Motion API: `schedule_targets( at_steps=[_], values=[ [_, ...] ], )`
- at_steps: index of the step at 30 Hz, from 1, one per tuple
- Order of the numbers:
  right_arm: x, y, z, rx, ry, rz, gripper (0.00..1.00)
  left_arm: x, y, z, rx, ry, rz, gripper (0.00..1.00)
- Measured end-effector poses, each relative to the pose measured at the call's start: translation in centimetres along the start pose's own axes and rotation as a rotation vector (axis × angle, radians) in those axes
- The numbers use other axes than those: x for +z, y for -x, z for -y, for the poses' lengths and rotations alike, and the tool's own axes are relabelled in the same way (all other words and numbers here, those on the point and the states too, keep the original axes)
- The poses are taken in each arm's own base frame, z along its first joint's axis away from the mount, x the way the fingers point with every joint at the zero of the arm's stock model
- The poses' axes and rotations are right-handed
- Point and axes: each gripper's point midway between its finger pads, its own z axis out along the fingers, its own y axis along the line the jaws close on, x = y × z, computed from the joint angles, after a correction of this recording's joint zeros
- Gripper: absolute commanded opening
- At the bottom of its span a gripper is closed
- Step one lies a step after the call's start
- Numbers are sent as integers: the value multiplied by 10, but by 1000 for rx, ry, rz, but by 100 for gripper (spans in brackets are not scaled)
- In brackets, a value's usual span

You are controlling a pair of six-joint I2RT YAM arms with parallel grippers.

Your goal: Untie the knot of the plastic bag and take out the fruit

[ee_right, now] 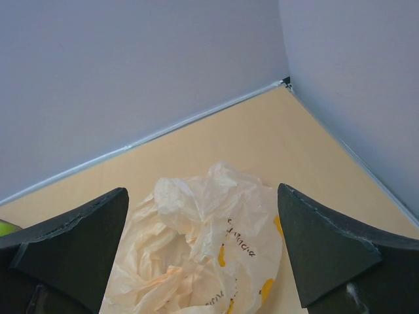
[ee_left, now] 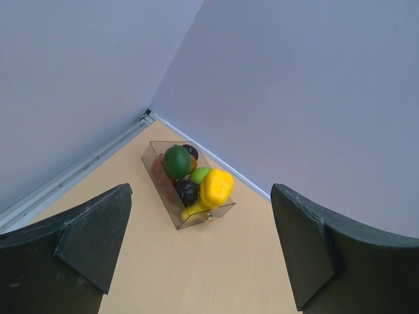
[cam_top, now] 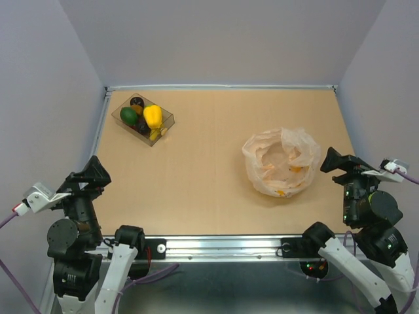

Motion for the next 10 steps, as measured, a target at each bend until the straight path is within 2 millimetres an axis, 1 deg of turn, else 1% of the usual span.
schedule_targets(
  at_steps=[5, 10],
  values=[
    [6, -8, -6, -25, -1, -28, 100, 2, -3, 1, -9, -6, -3, 99],
    [7, -14, -9, -27, 10, -41, 100, 3, -6, 2, -12, -9, -10, 99]
  ],
)
